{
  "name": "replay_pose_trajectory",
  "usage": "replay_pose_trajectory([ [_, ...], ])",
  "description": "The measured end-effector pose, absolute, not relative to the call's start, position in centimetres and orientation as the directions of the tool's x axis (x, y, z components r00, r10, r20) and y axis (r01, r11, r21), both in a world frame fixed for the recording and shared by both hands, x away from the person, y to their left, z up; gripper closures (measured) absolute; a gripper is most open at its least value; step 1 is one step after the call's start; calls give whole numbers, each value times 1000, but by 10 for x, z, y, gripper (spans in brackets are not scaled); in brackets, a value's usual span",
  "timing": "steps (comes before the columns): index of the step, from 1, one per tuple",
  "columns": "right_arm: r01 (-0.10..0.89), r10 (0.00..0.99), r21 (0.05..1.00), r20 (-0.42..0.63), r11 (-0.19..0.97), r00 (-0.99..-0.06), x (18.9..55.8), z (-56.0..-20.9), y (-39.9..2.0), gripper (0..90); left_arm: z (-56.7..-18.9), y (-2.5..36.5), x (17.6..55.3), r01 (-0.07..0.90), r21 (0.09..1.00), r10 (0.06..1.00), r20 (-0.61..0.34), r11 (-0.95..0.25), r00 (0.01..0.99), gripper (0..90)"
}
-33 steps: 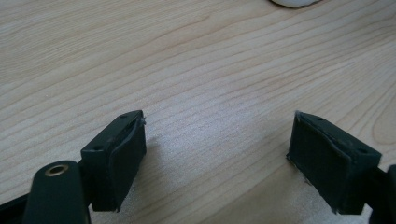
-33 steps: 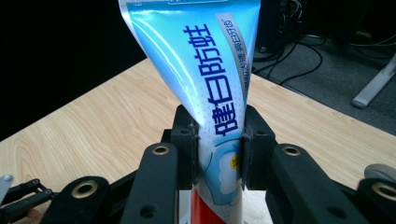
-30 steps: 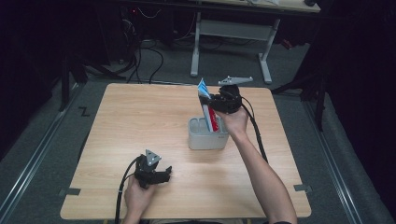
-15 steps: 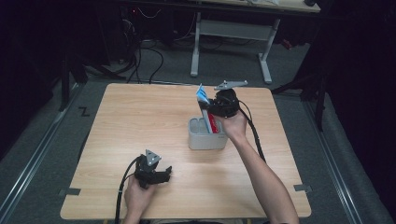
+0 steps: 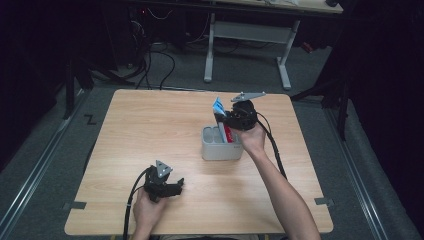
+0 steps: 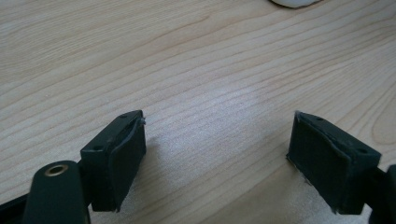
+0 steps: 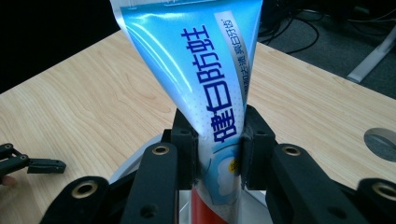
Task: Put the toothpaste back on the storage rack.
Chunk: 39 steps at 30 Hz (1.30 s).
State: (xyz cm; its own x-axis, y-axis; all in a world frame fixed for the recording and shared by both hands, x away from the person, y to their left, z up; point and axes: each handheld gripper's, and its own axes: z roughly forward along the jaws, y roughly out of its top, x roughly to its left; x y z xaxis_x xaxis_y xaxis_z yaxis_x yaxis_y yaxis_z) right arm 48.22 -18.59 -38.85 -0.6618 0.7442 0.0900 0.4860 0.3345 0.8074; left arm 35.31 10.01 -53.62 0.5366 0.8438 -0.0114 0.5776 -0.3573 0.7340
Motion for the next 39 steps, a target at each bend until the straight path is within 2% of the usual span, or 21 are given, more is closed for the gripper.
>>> replay_pose_trajectory([
  [39, 523, 751, 788, 121, 325, -649, 474, -422, -197, 702, -536, 100, 353, 578, 735, 844, -15, -354, 536, 195],
])
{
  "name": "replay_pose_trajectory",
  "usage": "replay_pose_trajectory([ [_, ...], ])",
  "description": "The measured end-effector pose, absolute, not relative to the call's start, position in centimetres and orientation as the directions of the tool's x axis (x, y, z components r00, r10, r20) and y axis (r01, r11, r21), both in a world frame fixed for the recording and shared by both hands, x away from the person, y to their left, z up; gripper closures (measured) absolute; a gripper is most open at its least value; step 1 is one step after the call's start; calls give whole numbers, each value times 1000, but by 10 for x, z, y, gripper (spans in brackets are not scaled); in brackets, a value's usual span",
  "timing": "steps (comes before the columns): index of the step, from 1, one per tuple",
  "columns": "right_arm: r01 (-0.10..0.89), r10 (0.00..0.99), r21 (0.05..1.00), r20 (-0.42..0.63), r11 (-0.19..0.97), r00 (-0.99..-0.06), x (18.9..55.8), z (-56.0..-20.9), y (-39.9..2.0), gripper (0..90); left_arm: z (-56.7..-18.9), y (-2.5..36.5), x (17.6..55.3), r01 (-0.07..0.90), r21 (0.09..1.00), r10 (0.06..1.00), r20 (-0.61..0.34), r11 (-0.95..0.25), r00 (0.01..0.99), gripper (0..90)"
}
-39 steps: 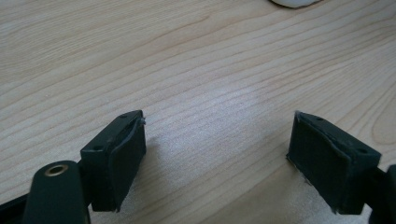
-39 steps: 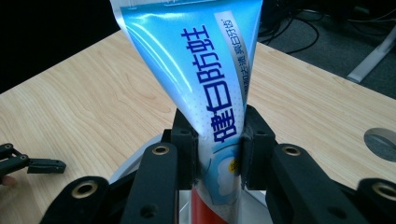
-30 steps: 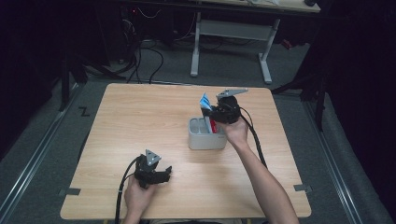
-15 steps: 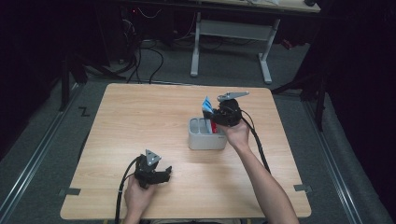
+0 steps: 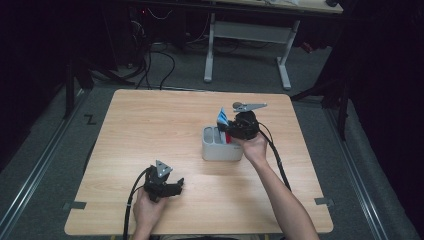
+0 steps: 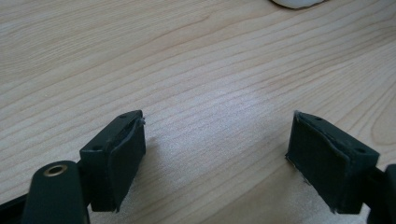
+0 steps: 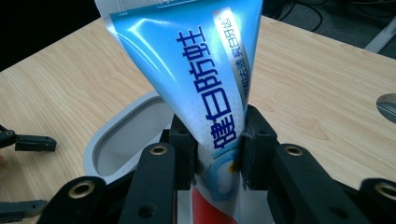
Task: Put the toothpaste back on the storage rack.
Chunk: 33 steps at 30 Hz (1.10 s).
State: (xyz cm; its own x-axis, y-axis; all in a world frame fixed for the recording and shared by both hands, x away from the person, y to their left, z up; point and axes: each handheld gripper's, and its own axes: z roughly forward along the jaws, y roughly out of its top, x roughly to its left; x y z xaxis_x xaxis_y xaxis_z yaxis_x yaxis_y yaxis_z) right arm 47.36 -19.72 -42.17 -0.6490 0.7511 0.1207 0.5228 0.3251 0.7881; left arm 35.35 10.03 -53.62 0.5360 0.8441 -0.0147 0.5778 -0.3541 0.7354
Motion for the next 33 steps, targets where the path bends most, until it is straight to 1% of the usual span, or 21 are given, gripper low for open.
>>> replay_pose_trajectory([
  [7, 521, 751, 787, 115, 330, -650, 472, -422, -198, 688, -536, 100, 354, 579, 734, 844, -15, -355, 537, 195],
  [11, 524, 753, 790, 126, 317, -646, 472, -423, -201, 647, -536, 100, 354, 579, 734, 843, -15, -355, 537, 195],
  [14, 526, 757, 792, 129, 310, -641, 471, -423, -201, 632, -536, 100, 354, 579, 734, 843, -15, -356, 537, 195],
  [17, 523, 752, 793, 130, 312, -646, 469, -424, -201, 595, -536, 100, 354, 579, 734, 844, -15, -355, 537, 195],
  [19, 508, 755, 798, 106, 325, -647, 467, -423, -201, 596, -536, 100, 354, 579, 734, 844, -15, -355, 537, 195],
  [22, 512, 748, 799, 121, 317, -652, 467, -422, -201, 581, -536, 100, 354, 579, 734, 843, -15, -356, 537, 195],
  [26, 514, 741, 796, 128, 320, -659, 465, -422, -201, 520, -536, 100, 354, 579, 734, 843, -15, -356, 537, 195],
  [33, 501, 740, 808, 126, 310, -661, 460, -416, -208, 493, -536, 100, 354, 579, 734, 843, -15, -355, 537, 195],
])
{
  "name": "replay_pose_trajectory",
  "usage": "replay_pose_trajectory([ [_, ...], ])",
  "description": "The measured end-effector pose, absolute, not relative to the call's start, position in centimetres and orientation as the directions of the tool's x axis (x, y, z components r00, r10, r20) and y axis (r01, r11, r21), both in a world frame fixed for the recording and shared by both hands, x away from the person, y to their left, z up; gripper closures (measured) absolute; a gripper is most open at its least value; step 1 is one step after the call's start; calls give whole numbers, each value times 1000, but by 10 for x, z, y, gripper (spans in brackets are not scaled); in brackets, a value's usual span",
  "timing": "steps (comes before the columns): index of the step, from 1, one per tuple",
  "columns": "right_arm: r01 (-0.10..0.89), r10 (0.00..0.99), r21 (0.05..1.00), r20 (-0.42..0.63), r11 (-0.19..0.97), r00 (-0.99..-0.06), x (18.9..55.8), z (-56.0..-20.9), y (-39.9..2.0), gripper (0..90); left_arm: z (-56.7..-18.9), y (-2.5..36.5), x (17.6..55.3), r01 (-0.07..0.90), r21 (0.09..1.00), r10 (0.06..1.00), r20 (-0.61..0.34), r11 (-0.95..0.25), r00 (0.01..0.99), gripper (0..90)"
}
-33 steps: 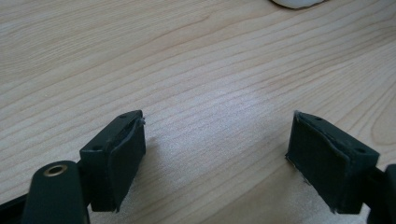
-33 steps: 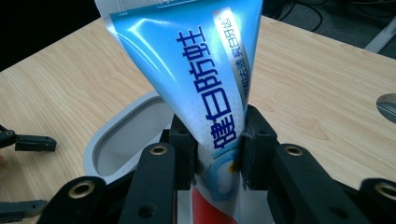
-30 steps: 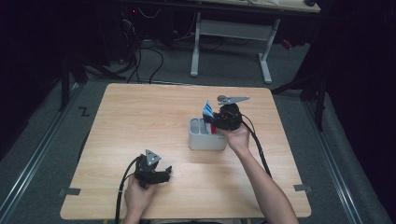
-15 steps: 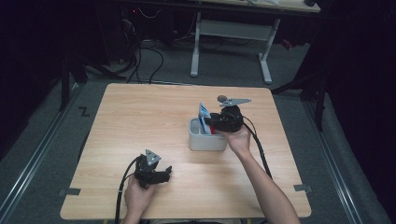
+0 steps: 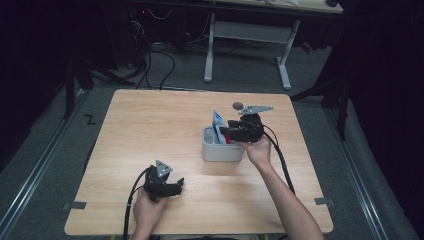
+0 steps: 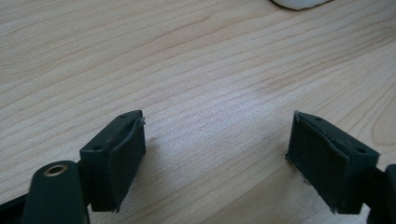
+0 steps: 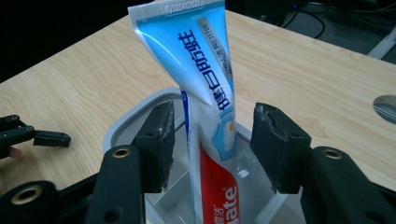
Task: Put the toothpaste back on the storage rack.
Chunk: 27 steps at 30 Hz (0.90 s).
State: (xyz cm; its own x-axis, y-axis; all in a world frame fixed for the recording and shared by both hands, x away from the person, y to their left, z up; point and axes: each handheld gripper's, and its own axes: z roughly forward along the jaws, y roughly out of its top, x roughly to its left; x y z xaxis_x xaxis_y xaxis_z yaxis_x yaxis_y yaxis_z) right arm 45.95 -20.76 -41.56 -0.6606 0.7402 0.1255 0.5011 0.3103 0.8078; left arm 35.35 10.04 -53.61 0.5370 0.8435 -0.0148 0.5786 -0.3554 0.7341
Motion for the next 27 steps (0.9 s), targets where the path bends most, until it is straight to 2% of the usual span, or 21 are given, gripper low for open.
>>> replay_pose_trajectory([
  [27, 471, 750, 847, 141, 247, -647, 446, -399, -234, 488, -536, 100, 354, 579, 734, 844, -15, -355, 536, 195],
])
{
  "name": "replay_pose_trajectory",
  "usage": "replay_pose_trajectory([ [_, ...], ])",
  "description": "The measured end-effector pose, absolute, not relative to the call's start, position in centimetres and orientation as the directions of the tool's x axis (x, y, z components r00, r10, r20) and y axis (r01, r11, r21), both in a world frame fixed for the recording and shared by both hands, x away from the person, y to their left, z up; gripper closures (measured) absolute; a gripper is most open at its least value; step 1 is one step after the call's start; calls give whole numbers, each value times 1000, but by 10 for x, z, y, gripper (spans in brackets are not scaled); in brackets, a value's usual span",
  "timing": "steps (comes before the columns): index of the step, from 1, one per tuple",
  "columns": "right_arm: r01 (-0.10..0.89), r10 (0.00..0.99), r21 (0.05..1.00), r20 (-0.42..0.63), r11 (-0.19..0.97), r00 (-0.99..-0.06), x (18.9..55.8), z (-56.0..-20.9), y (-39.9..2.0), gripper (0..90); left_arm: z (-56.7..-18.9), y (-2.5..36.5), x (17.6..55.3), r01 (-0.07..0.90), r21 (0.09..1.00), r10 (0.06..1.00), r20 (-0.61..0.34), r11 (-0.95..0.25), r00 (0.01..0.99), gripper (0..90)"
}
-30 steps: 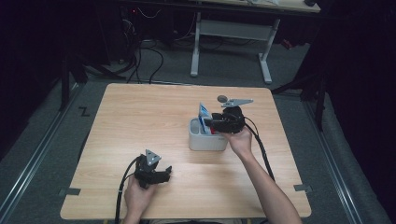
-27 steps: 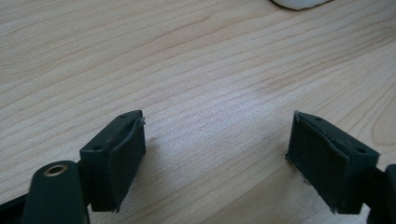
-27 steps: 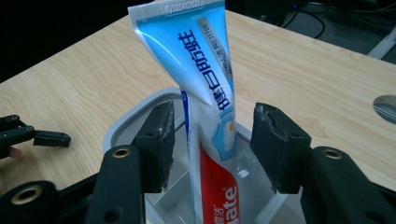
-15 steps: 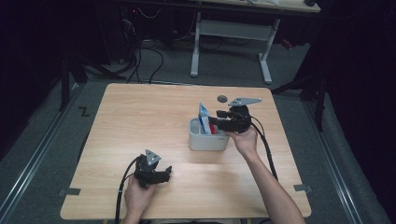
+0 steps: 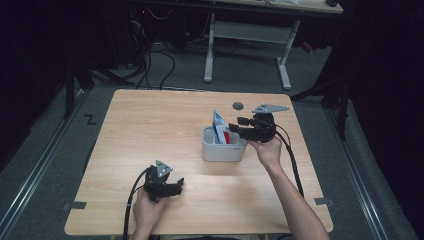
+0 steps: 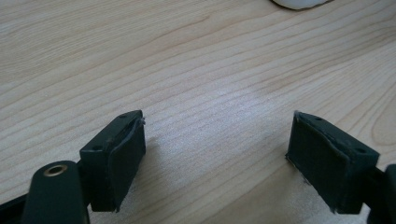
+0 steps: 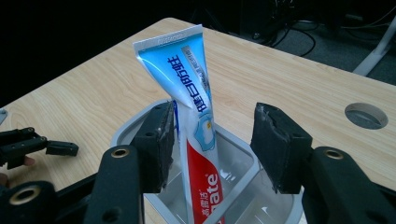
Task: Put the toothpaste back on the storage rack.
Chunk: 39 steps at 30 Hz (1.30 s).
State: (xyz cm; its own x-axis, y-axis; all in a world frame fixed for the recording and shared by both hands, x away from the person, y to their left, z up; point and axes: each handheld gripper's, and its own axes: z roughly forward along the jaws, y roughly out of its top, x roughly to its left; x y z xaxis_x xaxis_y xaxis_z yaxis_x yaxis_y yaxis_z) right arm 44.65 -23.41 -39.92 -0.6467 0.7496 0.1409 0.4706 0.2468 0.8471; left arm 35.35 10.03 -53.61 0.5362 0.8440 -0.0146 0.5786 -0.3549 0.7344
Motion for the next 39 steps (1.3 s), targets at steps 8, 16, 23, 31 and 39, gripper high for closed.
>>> replay_pose_trajectory([
  [8, 457, 756, 859, 135, 233, -640, 441, -397, -244, 491, -536, 100, 353, 579, 734, 844, -15, -355, 536, 195],
  [16, 464, 768, 862, 153, 204, -622, 435, -398, -258, 494, -536, 100, 353, 579, 734, 844, -16, -354, 536, 195],
  [23, 464, 773, 865, 159, 191, -615, 430, -396, -268, 495, -536, 100, 353, 579, 734, 844, -15, -354, 536, 195],
  [31, 462, 778, 869, 164, 176, -606, 424, -395, -278, 497, -536, 100, 353, 579, 734, 844, -15, -354, 536, 195],
  [39, 458, 785, 874, 166, 163, -597, 420, -393, -287, 498, -536, 100, 353, 579, 734, 844, -15, -354, 536, 195],
])
